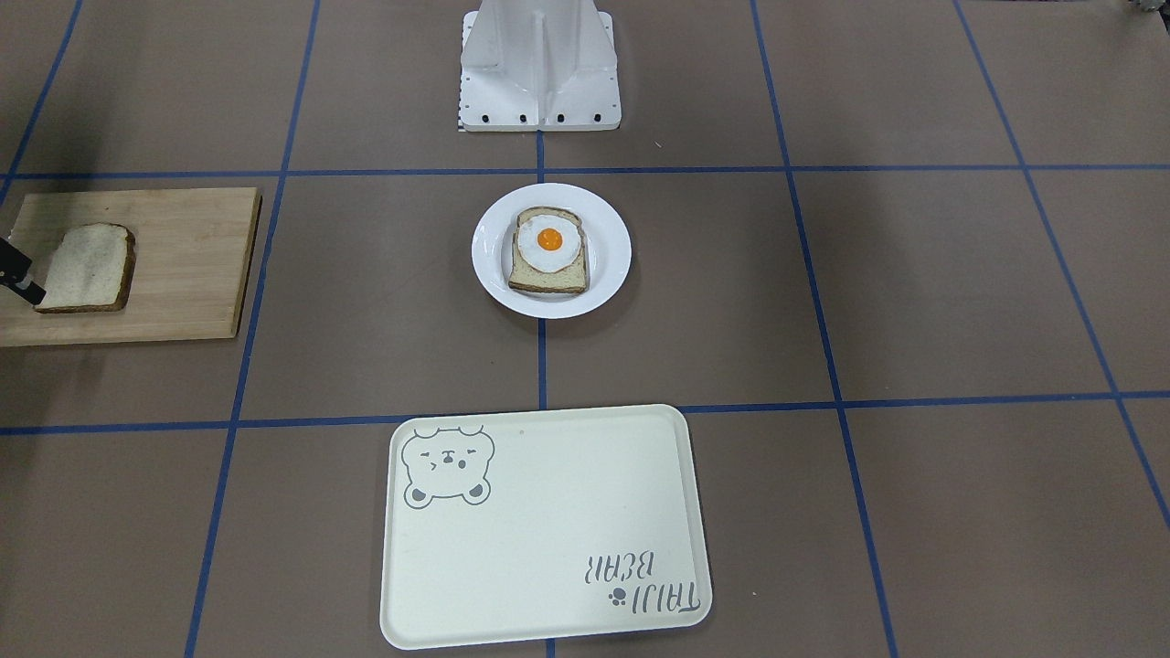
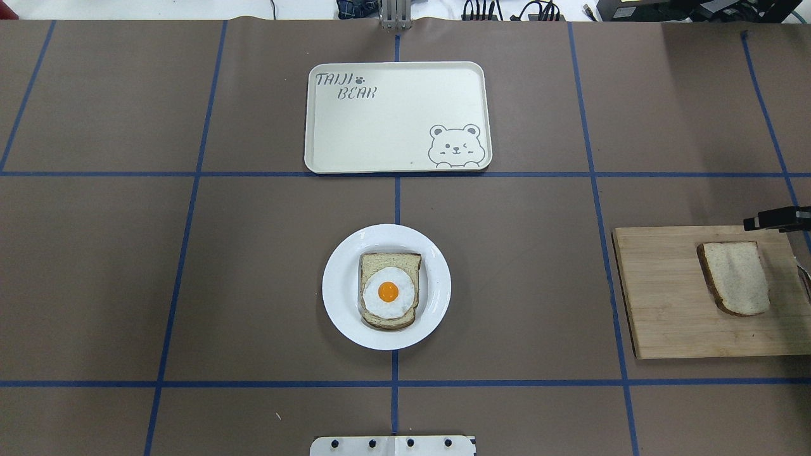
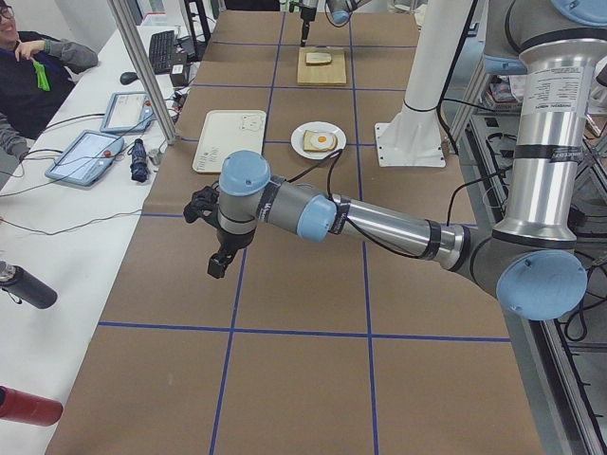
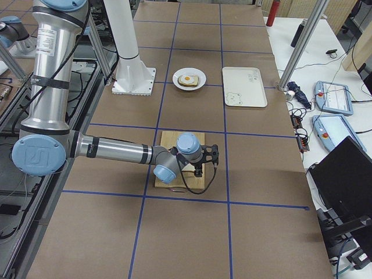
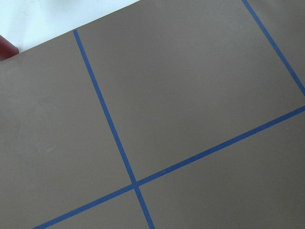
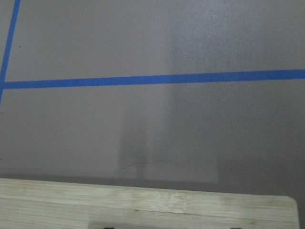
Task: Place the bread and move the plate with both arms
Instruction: 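Reach the right gripper down to the bread slice on the wooden board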
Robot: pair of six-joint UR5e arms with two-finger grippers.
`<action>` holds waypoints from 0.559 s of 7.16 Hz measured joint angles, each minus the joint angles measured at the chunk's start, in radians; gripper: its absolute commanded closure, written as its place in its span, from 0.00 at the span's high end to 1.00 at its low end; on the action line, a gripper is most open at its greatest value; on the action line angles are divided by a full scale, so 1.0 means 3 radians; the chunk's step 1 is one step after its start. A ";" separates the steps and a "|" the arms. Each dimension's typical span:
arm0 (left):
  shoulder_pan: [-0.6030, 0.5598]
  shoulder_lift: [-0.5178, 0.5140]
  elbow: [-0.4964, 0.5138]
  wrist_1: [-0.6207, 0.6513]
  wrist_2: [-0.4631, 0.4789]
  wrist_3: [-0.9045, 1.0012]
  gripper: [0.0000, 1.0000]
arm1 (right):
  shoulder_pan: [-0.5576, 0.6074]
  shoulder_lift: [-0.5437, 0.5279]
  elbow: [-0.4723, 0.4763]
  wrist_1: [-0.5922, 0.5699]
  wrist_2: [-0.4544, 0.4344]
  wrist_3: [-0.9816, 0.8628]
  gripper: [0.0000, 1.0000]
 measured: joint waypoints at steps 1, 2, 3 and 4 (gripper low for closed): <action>0.0000 0.0015 -0.0006 -0.0001 0.0000 -0.0001 0.99 | -0.0061 -0.0056 -0.0027 0.0105 -0.0020 0.0044 0.52; 0.0000 0.0024 -0.0009 -0.0001 0.0000 -0.0005 0.99 | -0.0107 -0.0135 -0.0035 0.0190 -0.0034 0.0055 0.52; 0.0000 0.0027 -0.0005 -0.0001 0.0000 -0.0008 0.99 | -0.0164 -0.0192 -0.0038 0.0234 -0.0075 0.0056 0.52; 0.0000 0.0030 -0.0006 -0.0001 0.0000 -0.0010 0.99 | -0.0238 -0.0216 -0.0039 0.0249 -0.0147 0.0057 0.46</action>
